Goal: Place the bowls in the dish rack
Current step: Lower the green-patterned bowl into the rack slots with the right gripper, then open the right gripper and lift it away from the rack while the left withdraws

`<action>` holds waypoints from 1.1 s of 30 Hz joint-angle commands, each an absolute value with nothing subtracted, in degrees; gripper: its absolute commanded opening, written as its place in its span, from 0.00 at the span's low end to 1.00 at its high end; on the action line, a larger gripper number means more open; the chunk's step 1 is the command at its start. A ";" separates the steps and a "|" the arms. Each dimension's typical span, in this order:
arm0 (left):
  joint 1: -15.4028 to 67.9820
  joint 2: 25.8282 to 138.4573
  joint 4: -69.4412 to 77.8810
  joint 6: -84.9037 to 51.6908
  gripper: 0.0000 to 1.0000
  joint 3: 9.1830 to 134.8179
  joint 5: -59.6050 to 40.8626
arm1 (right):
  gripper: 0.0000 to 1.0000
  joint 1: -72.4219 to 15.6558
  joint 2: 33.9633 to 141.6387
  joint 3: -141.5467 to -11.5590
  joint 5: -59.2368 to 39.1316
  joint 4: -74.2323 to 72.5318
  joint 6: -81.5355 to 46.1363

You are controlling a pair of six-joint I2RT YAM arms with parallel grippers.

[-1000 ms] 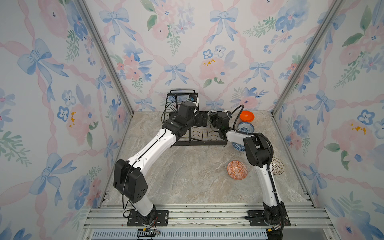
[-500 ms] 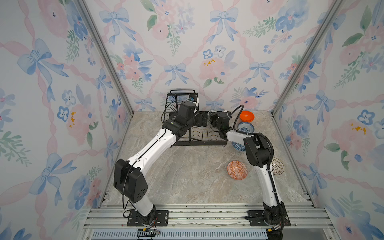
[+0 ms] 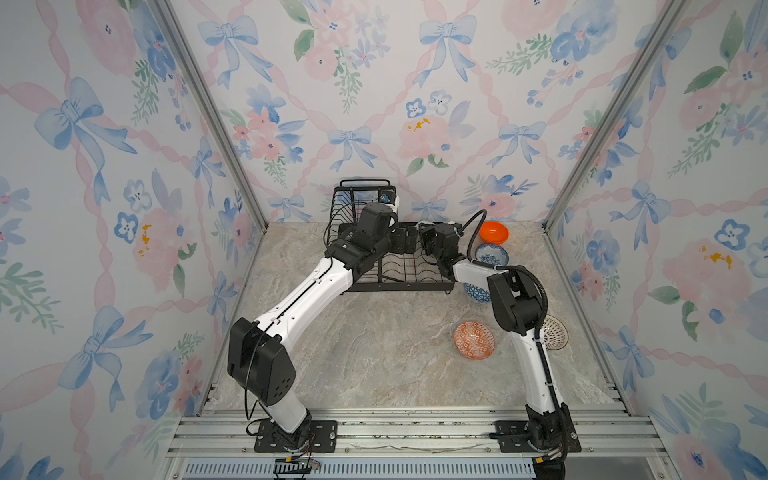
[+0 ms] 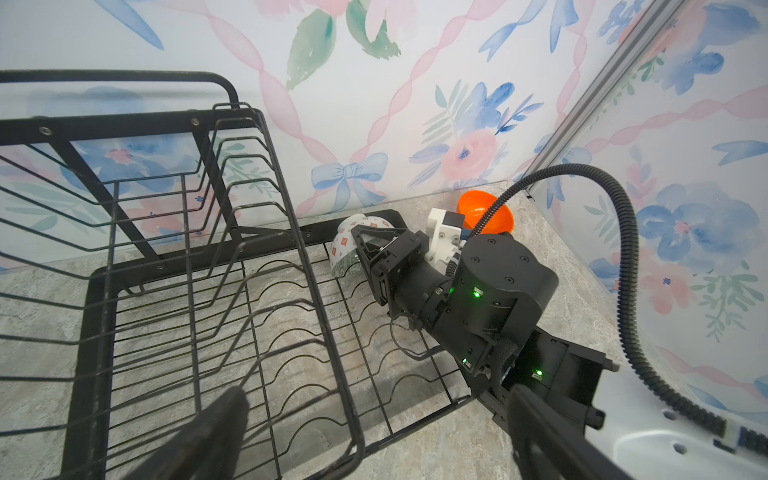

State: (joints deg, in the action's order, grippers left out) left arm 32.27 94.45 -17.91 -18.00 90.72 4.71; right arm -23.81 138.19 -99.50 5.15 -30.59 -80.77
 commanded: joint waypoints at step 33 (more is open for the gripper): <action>33.13 90.42 -18.11 -18.01 0.98 88.15 5.67 | 0.46 -22.66 131.11 -99.69 4.85 -27.24 -78.23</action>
State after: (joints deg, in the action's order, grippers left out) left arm 32.62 92.55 -17.87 -18.00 88.79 5.32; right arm -23.42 135.70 -101.27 4.73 -27.03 -79.37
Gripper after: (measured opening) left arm 0.980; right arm 0.459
